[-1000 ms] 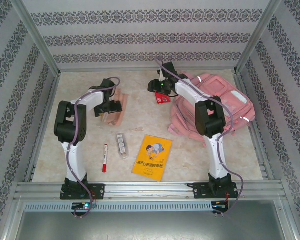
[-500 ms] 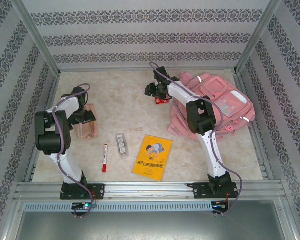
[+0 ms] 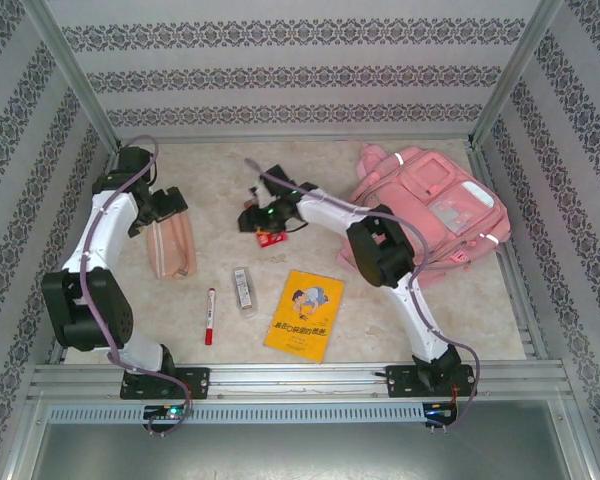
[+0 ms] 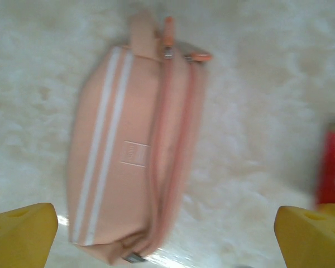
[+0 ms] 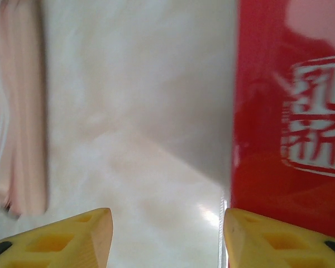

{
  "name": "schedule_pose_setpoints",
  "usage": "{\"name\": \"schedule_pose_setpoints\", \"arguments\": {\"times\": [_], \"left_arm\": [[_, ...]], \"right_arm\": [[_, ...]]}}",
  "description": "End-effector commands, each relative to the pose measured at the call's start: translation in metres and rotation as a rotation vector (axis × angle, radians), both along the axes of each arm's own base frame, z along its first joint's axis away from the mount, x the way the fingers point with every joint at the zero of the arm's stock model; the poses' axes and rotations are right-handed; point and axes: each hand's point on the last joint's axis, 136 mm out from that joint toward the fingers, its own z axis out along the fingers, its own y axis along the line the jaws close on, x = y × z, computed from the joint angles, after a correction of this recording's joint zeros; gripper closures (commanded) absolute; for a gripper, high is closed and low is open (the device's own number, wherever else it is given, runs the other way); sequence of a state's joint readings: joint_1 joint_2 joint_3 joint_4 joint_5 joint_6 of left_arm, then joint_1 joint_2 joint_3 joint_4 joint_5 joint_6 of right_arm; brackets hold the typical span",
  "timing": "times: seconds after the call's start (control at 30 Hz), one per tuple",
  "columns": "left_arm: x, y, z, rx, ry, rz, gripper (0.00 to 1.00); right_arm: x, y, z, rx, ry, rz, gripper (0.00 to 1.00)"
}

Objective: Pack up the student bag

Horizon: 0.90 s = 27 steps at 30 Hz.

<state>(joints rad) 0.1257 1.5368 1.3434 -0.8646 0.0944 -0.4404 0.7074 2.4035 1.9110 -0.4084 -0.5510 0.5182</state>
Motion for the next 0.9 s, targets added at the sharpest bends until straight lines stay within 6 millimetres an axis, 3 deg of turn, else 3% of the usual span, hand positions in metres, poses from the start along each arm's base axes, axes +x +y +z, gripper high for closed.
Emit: {"name": "schedule_pose_setpoints", "arguments": {"times": [0.0,0.13,0.23,0.3,0.37,0.47,0.6,0.67,0.87], "left_arm": [[0.012,-0.038,0.005,-0.215,-0.052,-0.070,0.00],[0.028,-0.068,-0.004,-0.323,-0.058,-0.109,0.01],[0.039,-0.096,-0.013,-0.374,-0.042,-0.163,0.02],[0.046,-0.118,-0.020,-0.398,-0.035,-0.204,0.03],[0.052,-0.145,-0.027,-0.403,-0.025,-0.271,0.04],[0.056,-0.179,-0.044,-0.382,0.021,-0.352,0.05],[0.053,-0.206,-0.078,-0.350,0.094,-0.409,0.07],[0.047,-0.206,-0.100,-0.320,0.146,-0.398,0.08],[0.028,-0.168,-0.142,-0.186,0.219,-0.309,0.08]], "right_arm": [[-0.058,0.031,0.012,0.065,0.018,0.228,0.43],[-0.059,0.043,0.073,0.206,-0.053,0.263,0.38],[-0.049,0.020,0.117,0.276,-0.129,0.201,0.37],[-0.037,-0.013,0.132,0.271,-0.174,0.111,0.36],[-0.018,-0.062,0.133,0.211,-0.193,-0.041,0.37],[0.013,-0.163,0.115,0.071,-0.179,-0.352,0.37],[0.040,-0.274,0.090,-0.051,-0.106,-0.694,0.40],[0.050,-0.316,0.081,-0.112,-0.075,-0.826,0.41],[0.085,-0.377,0.076,-0.433,-0.176,-0.922,0.42]]}}
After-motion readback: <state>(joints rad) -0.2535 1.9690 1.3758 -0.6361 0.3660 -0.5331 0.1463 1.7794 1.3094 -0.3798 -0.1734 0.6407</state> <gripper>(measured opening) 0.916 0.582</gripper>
